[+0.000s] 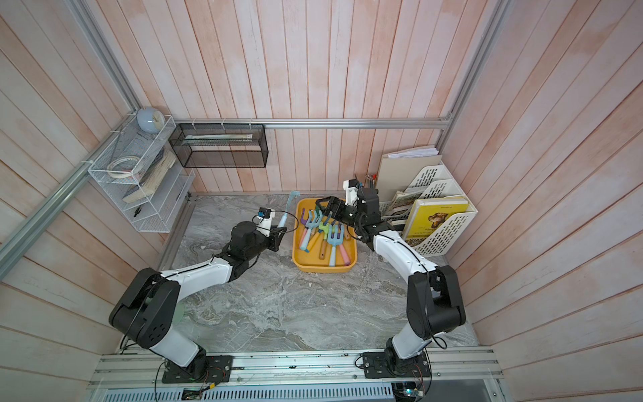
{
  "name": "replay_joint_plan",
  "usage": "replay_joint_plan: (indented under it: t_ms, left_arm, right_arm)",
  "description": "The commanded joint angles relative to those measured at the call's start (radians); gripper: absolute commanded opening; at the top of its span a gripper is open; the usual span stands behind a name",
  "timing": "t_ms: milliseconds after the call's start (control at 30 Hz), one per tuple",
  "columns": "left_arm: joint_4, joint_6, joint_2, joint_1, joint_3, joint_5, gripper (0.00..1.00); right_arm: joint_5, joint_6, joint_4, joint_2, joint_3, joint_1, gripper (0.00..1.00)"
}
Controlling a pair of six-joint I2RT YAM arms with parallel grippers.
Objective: Take the hand rake out of the storage box
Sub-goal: Pick up the rake from the storage box, then place the rake at the corner of the board.
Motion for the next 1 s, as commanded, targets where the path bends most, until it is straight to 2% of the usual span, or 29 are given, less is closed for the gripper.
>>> replay_joint_plan:
  t_ms: [0, 167, 333, 433, 700, 967]
  left_arm:
    - [0.029, -0.122, -0.037, 0.101, -0.036, 0.269, 0.0]
    - [0.061, -0.231, 0.016, 0.229, -0.04, 0.47, 0.0]
    - [0.02, -0.345, 0.148, 0.304, 0.039, 0.581, 0.0]
    - [-0.025, -0.382, 0.223, 0.328, 0.067, 0.581, 0.0]
    - [-0.244, -0.326, 0.323, 0.343, 0.164, 0.475, 0.0]
    - [-0.253, -0.349, 0.366, 0.358, 0.164, 0.458, 0.07]
  right_arm:
    - [-0.022, -0.009, 0.034, -0.033, -0.037, -0.034, 0.98]
    - [-0.002, -0.019, 0.032, -0.075, -0.107, -0.081, 0.98]
    - [0.009, -0.035, 0.017, -0.085, -0.136, -0.105, 0.98]
    - [0.019, -0.044, 0.015, -0.078, -0.145, -0.109, 0.98]
    - [0.024, -0.073, 0.008, -0.044, -0.145, -0.111, 0.98]
    - [0.043, -0.088, 0.002, -0.023, -0.148, -0.112, 0.98]
